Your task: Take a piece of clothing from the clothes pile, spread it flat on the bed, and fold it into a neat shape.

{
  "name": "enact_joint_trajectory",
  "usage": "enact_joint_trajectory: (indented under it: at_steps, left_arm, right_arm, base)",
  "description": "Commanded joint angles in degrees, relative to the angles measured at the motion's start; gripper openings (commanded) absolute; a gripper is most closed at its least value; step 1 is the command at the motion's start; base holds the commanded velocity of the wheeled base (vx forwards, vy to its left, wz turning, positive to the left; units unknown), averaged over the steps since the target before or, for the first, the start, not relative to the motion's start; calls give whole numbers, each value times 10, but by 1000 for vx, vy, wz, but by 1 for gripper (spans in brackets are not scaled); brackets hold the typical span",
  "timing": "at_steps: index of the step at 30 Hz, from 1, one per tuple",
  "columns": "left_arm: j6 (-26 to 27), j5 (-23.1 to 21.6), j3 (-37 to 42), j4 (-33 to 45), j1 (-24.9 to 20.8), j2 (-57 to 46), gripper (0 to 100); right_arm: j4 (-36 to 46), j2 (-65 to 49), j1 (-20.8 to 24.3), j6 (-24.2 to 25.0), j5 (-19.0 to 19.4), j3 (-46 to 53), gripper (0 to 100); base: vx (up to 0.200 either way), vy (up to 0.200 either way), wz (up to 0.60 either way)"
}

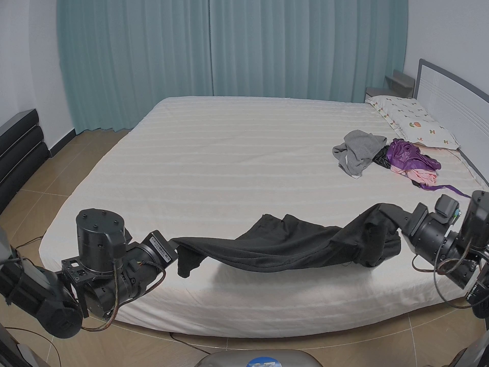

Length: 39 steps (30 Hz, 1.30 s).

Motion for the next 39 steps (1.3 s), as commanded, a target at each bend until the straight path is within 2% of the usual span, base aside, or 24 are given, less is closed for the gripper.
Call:
enact_joint_trajectory:
  at_steps: [1,2,7,11,16,18,21,24,29,39]
  left_arm:
    - [46,12,10,1,-4,-115,0]
    - [47,14,9,2,-4,-119,0]
    - [77,26,-15,29,0,-194,0]
    - [83,33,-86,90,10,-210,0]
    - [83,32,-142,142,18,-205,0]
    - [84,19,-173,154,30,-202,0]
    - [84,14,-204,161,37,-174,0]
    - [84,10,-229,162,50,-140,0]
    - [79,-16,-268,158,69,-74,0]
    - [78,-19,-325,154,82,49,0]
  right_arm:
    - [72,-178,-16,-7,1,-17,0]
    - [77,-185,-16,-8,1,-20,0]
    - [228,-294,-20,-19,1,-122,0]
    - [288,-293,-35,-54,8,-202,0]
    - [285,-236,-46,-80,4,-262,0]
    - [281,-176,-78,-102,3,-299,0]
    - [250,-112,-88,-129,1,-318,0]
    - [206,-55,-101,-133,-1,-327,0]
    - [147,21,-97,-134,-18,-336,0]
    - [74,150,-89,-136,-35,-369,0]
  base:
    - [0,0,0]
    - [0,0,0]
    - [0,0,0]
    - [0,0,0]
    - [0,0,0]
    - [200,0,0]
    - [200,0,0]
    - [200,0,0]
    - [200,0,0]
    - [200,0,0]
